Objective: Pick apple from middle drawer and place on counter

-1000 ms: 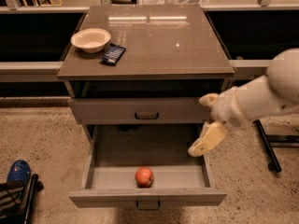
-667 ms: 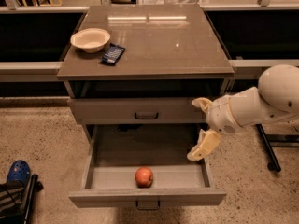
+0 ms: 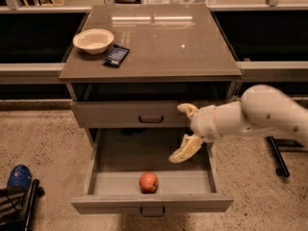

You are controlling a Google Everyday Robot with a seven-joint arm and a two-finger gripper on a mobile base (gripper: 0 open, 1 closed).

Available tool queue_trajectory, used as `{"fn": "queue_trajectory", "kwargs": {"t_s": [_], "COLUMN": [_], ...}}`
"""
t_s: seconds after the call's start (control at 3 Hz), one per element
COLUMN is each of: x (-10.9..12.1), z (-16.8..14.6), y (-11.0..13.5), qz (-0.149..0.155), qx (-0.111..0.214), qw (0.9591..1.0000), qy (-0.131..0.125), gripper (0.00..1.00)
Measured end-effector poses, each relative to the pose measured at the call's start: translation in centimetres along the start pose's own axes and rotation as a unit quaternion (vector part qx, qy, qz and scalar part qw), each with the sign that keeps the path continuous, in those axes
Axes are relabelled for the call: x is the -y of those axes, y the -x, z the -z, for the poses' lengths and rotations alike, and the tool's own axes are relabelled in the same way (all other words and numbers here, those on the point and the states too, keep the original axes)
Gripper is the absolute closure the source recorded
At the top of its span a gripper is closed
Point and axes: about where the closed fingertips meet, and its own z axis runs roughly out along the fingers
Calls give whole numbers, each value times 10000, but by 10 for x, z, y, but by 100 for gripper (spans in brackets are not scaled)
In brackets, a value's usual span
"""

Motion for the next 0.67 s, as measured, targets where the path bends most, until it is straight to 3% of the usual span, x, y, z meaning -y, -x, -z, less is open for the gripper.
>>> {"fn": "queue_trajectory", "kwargs": {"t_s": [0.33,0.67], "x": [-2,-5], "z": [-87,-155], "y": [-7,-34], "qz": [237,471], "qx": [747,1303], "qw": [9969,9903], "qy": [-15,50], "gripper": [0,0]}}
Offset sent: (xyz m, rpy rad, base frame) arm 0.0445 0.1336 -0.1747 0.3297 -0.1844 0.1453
